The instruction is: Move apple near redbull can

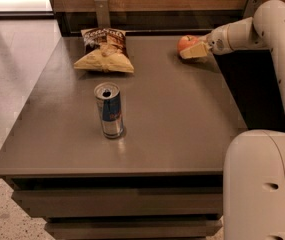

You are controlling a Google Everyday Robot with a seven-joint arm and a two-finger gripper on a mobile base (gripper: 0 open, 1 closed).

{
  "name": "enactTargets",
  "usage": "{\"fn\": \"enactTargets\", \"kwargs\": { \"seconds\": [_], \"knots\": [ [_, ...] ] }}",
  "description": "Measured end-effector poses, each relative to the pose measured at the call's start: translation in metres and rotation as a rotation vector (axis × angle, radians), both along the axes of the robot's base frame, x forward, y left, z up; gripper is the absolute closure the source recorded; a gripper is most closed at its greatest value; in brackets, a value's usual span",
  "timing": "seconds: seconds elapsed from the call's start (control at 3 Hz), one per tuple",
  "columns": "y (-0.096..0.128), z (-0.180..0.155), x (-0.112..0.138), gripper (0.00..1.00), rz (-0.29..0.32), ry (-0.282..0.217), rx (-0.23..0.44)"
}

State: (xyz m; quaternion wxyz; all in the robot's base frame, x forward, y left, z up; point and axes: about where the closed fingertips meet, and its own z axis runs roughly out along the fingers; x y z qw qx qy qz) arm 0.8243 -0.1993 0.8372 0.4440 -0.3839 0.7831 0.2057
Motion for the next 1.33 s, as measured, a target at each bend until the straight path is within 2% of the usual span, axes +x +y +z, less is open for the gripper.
{"fn": "enactTargets", "kwargs": {
  "seconds": [0.33,0.67,1.0,1.33],
  "knots": [
    [0.0,0.004,-0.001,0.88,0.008,-0.009,0.004],
    [0.002,0.021,-0.005,1.0,0.039,-0.051,0.015],
    [0.007,0.046,-0.013,1.0,0.083,-0.111,0.023],
    [0.025,0.063,-0.034,1.0,0.191,-0.142,0.041]
  ]
}}
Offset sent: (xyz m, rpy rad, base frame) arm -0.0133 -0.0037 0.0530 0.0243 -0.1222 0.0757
